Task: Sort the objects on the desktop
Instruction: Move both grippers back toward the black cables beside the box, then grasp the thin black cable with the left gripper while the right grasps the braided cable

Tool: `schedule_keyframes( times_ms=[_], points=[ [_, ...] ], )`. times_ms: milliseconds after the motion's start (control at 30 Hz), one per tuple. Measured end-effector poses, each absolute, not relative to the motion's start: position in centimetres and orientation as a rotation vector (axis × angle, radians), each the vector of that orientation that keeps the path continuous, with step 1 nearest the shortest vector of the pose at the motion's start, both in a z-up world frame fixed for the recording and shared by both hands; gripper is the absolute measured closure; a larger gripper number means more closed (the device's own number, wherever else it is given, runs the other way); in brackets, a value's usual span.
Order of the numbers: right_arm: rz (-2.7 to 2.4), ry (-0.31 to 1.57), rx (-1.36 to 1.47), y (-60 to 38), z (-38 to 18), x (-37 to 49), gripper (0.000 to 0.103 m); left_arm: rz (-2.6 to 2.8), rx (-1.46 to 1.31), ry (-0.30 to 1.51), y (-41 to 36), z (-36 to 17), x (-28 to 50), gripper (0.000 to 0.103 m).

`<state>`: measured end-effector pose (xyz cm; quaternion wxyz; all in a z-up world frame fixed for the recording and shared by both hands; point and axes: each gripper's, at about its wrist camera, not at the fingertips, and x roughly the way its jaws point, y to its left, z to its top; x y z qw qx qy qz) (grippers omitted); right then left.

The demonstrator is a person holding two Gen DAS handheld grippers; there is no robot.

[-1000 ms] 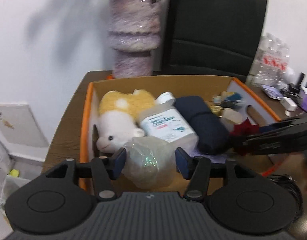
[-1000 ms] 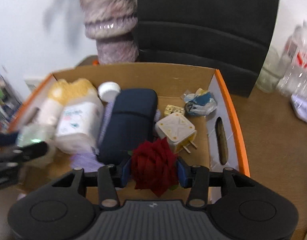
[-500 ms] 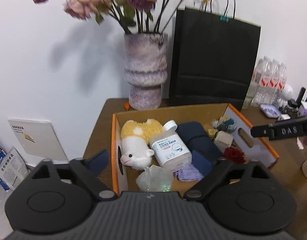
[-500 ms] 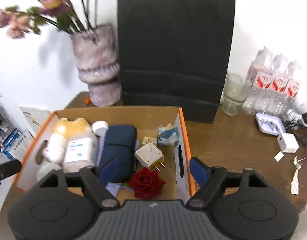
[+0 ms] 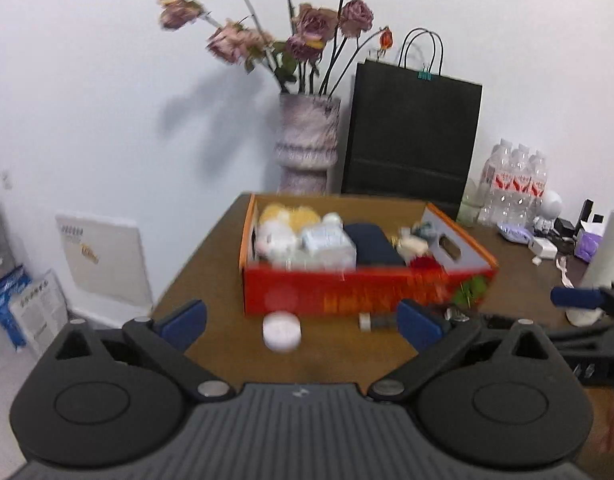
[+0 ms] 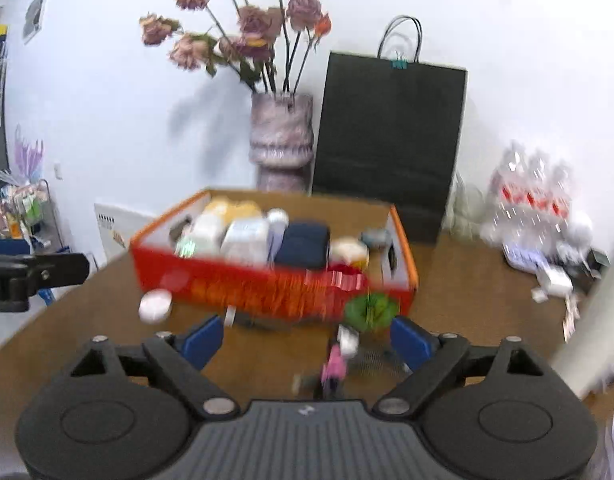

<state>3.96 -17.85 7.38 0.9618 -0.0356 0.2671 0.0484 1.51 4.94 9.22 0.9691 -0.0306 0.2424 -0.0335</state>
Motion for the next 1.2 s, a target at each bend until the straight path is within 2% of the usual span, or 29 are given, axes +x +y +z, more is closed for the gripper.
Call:
schedule_keyframes(
  times_ms=[233, 533, 800, 900, 1067, 1200],
  points=[
    [0.119, 0.578, 0.009, -17.8, 2.2, -4.9, 0.013, -0.040, -0.023, 0.499, 3.2, 3.4, -7.3, 0.000],
    [0.081, 0.603, -0.002, -17.7, 0.3, -8.5, 0.013, -0.025, -0.007, 0.554, 3.0, 1.1, -10.0, 0.000],
    [0.084, 0.640, 0.037, -18.4, -0.1, -7.9, 0.013, -0.069, 0.021, 0.595, 1.7, 0.2, -9.5, 0.000],
    [0.096, 0.625, 0.049, -18.6, 0.5, -7.2, 0.016, -0.080, 0.022, 0.601, 1.4, 0.0, -9.1, 0.000],
    [0.068, 0.566, 0.086, -20.4, 3.1, -2.2, 0.017, -0.079, 0.014, 0.571, 1.6, 1.0, -7.2, 0.000],
    [0.055, 0.613, 0.183, -21.8, 3.1, 4.1, 0.032, -0.087, 0.008, 0.564, 1.4, 1.5, -4.5, 0.006]
  ],
)
